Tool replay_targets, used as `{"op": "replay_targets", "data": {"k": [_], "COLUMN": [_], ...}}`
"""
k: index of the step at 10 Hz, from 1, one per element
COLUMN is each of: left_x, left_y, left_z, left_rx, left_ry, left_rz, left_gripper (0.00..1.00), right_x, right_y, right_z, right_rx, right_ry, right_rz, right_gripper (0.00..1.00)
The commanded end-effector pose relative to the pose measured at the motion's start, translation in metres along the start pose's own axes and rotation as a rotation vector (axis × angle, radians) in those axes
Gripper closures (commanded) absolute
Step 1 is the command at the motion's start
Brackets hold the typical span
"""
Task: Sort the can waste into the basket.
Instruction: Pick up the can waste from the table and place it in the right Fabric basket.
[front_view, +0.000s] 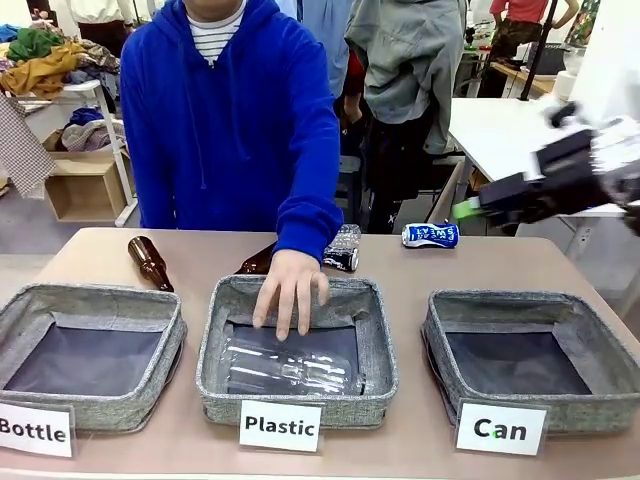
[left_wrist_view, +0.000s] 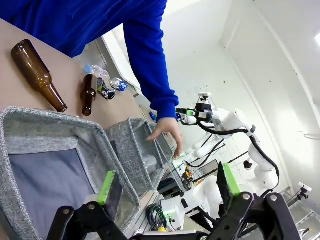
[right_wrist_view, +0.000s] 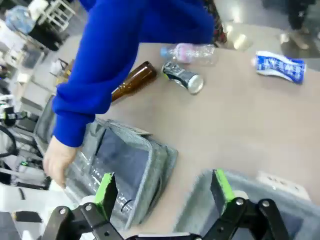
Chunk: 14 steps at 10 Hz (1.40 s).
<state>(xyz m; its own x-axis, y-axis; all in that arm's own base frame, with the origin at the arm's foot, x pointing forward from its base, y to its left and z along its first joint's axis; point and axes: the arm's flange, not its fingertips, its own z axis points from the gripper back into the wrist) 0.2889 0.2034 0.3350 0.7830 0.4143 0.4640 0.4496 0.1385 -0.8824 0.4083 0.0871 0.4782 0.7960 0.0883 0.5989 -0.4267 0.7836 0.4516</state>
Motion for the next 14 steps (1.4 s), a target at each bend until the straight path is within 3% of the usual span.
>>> {"op": "replay_targets", "data": {"k": [1,3,5,8,11,14], "left_x": [0.001,0.001,0.001,0.001,0.001,0.001], "left_y": [-0.002,-0.002,-0.002,-0.002,-0.002,-0.002], "left_z": [-0.001,-0.001,-0.001,-0.001,-0.001,-0.001], "left_rx": [-0.018,-0.018,-0.018,-0.018,-0.018,-0.018], "left_ry": [-0.020,-0.020,-0.020,-0.020,-0.020,-0.020], "left_rz": [-0.028,-0.028,-0.028,-0.028,-0.028,-0.028], "left_gripper": [0.00,0.00,0.00,0.00,0.00,0.00], "right_x": [0.016,0.012,-0.014,-0.030,-0.003,0.033], "right_y": [-0.005,-0.024,-0.058,-0.080,-0.046,0.019], "right_z": [-0.034,0.003,0.064,0.081,0.052,-0.038], "right_rx": [0.039,0.066,0.042,0.012,-0.054,-0.206], "right_ry": [0.054,0.100,0.061,0.029,0.095,0.252], "right_rz": [0.022,0.001,-0.031,-0.005,0.141,0.404], "right_gripper": [0.00,0.00,0.00,0.00,0.00,0.00]}}
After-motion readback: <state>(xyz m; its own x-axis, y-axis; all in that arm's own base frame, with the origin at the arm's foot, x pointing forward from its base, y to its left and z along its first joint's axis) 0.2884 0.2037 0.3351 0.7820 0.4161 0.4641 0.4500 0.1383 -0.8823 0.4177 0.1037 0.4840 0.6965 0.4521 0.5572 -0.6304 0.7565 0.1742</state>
